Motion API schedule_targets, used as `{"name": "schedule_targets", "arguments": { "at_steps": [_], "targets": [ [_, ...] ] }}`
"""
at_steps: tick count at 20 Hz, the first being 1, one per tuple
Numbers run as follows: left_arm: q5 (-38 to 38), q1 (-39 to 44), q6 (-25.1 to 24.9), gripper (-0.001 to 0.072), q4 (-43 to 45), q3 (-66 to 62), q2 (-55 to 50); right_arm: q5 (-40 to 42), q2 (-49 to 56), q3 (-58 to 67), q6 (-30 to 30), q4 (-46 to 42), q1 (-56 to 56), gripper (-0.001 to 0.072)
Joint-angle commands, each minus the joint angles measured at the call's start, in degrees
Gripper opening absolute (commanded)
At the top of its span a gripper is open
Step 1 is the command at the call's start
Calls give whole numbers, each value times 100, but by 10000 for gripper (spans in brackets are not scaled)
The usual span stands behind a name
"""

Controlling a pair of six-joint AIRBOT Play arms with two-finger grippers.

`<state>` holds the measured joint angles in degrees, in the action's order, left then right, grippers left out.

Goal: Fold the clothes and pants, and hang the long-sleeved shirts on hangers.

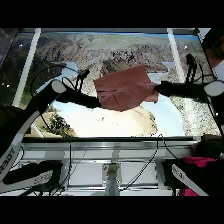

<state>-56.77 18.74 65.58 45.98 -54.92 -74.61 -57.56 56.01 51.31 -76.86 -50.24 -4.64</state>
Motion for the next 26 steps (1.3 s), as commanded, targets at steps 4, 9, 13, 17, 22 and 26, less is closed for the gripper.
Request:
{"name": "schedule_targets", "arguments": {
  "at_steps": [4, 9, 13, 17, 22, 26],
  "targets": [
    [166, 199, 2, 5, 72, 1698, 1051, -664, -1574, -1443, -964, -1174, 0, 8],
    [-140, 199, 2, 5, 72, 1991, 1453, -1989, -1932, -1486, -973, -1735, 0, 9],
    [-404, 356, 46, 5, 33, 1991, 1838, -2020, -1956, -1379, -1272, -1742, 0, 9],
    [107, 485, 1130, 5, 28, 1902, 2385, -1255, -1556, -730, -1263, -1762, 0, 7],
    [1283, 385, 1266, 6, 35, 1180, 2238, -990, 516, 1016, -638, -1563, 7, 8],
    [1403, 15, 1266, 6, 37, 994, 1722, -1071, 2234, 2850, -293, -1405, 229, 8]
  ]
}}
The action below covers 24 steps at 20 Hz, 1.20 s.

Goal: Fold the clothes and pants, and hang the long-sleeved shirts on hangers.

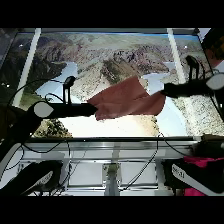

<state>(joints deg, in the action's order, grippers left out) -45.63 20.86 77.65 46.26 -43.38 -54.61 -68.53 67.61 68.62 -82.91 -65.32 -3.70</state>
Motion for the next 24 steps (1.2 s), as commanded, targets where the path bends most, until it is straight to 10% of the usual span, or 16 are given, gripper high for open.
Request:
{"name": "schedule_targets", "arguments": {
  "at_steps": [1, 21, 22, 23, 24],
  "targets": [
    [304, -254, 57, 6, 7, -160, -439, 24, 1412, 1491, 334, 94, 256, 8],
    [2452, -308, 59, 10, -214, -164, -1484, 2955, 4236, 3460, -83, 79, 1222, 41],
    [2599, -308, 59, 63, -212, -162, -1486, 3342, 4251, 3460, -83, 55, 1228, 243],
    [2756, -310, 59, 287, -212, -164, -1484, 3792, 4247, 3462, -83, 44, 1231, 451],
    [2997, -313, 59, 501, -212, -162, -1484, 4002, 4238, 3501, -85, 42, 1228, 469]
  ]
}}
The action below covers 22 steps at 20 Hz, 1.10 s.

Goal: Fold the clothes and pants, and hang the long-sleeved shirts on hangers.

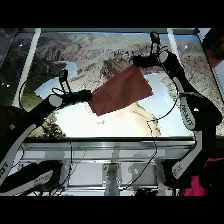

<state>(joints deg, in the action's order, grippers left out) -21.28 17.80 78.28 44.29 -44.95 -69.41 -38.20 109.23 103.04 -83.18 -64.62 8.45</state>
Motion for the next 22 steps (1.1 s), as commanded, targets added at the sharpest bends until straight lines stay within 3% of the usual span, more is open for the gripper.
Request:
{"name": "schedule_targets", "arguments": {
  "at_steps": [1, 5, 12, 15, 17, 18, 20, 22],
  "targets": [
    [780, -9, -2, 520, -17, -7, -2, 960, 76, 164, -57, -68, -39, 468],
    [1250, -11, -2, 511, -20, -35, 120, -168, 76, 741, -66, -225, -450, 448],
    [935, -2, -28, 508, 26, -35, 918, -4026, 98, 1161, 101, -162, -1320, 429],
    [629, -2, -28, 508, 26, -35, 1196, -4540, 162, 1029, 111, 817, -1572, 431],
    [455, -2, -28, 507, 24, -35, 1292, -4990, 267, 1027, 122, 839, -1609, 522],
    [374, -2, -28, 507, 26, -35, 1307, -5034, 317, 1010, 35, 850, -1609, 622],
    [221, -2, -26, 507, 24, -33, 1307, -5145, 417, 1003, 7, 866, -1563, 690],
    [122, -2, -26, 506, 24, -33, 1307, -5285, 546, 999, -57, 874, -1456, 696]
  ]
}}
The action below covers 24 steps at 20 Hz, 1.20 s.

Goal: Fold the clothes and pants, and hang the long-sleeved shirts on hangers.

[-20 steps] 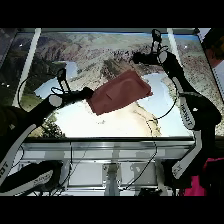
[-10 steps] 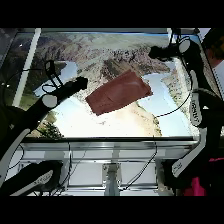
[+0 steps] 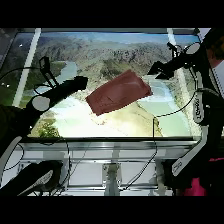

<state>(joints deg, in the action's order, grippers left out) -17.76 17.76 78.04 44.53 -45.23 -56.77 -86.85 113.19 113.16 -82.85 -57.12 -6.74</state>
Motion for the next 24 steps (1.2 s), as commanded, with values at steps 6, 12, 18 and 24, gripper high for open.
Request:
{"name": "schedule_targets", "arguments": {
  "at_steps": [6, 12, 18, 24],
  "targets": [
    [-428, 2, -2, 505, 2, 0, 44, -452, 581, -13, -225, -442, 208, 695],
    [-463, 2, -2, 505, 2, 0, 42, -669, 876, -11, -256, -424, 122, 689],
    [-485, 2, -2, 505, 0, 0, 42, -774, 876, -11, -258, -227, -271, 688],
    [-719, 2, -2, 504, 0, 0, 39, -831, 986, -13, -214, 184, -339, 687]
  ]
}}
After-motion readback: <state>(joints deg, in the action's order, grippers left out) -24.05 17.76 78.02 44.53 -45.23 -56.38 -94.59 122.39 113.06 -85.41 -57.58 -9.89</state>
